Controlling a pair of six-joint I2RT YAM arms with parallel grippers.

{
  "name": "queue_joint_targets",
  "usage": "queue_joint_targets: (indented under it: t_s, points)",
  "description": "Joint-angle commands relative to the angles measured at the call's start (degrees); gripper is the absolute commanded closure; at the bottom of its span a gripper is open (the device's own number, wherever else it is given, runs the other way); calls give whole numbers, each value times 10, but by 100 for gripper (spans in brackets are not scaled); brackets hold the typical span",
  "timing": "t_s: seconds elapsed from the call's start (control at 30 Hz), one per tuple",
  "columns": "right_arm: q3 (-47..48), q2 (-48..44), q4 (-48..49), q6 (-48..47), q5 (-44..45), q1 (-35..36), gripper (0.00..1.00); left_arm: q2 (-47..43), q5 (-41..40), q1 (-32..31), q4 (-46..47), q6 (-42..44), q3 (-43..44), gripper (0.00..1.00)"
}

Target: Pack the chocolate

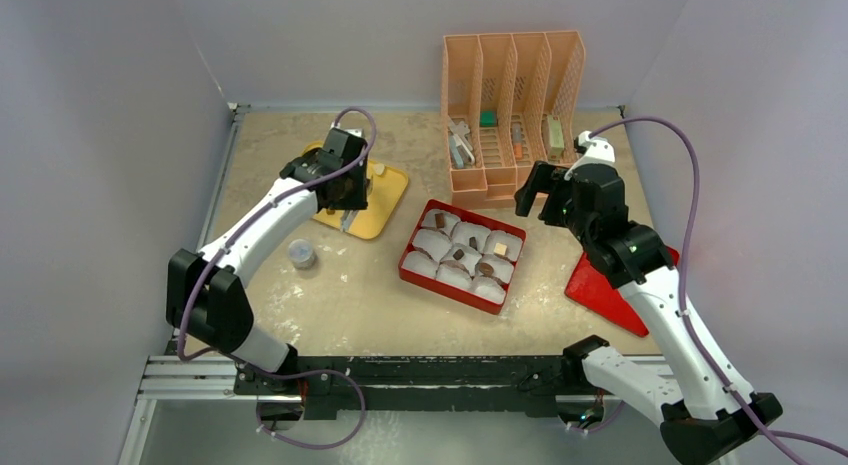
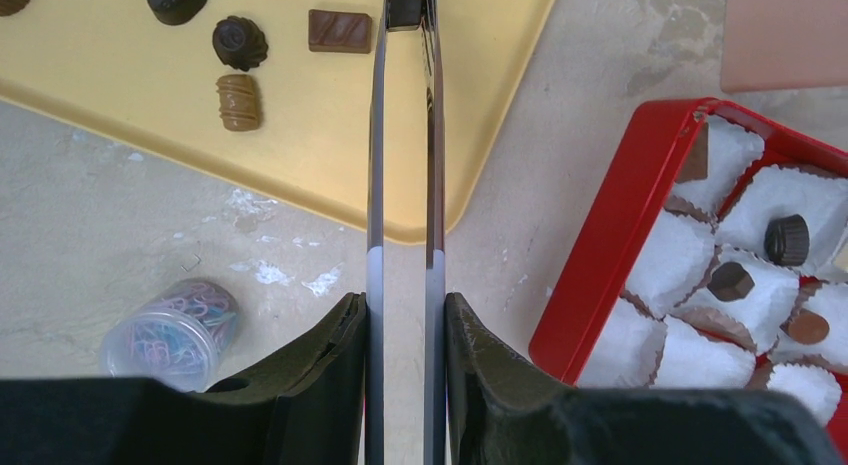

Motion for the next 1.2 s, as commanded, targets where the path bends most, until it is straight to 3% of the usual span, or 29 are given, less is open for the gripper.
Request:
queue_joint_targets:
  t_s: [0.0, 0.57, 0.87, 1.17]
  points:
    - [16, -2, 17, 5, -1, -1, 1, -45, 35, 4, -5, 10, 31, 100]
    - [18, 17, 25, -2, 3, -1, 1, -97, 208, -38, -20, 21, 33, 100]
    - [20, 19, 24, 0, 2, -2, 1, -76, 211, -139, -16, 17, 41, 100]
    - [20, 20, 23, 1, 0, -2, 1, -56, 200, -163, -60, 42, 49, 100]
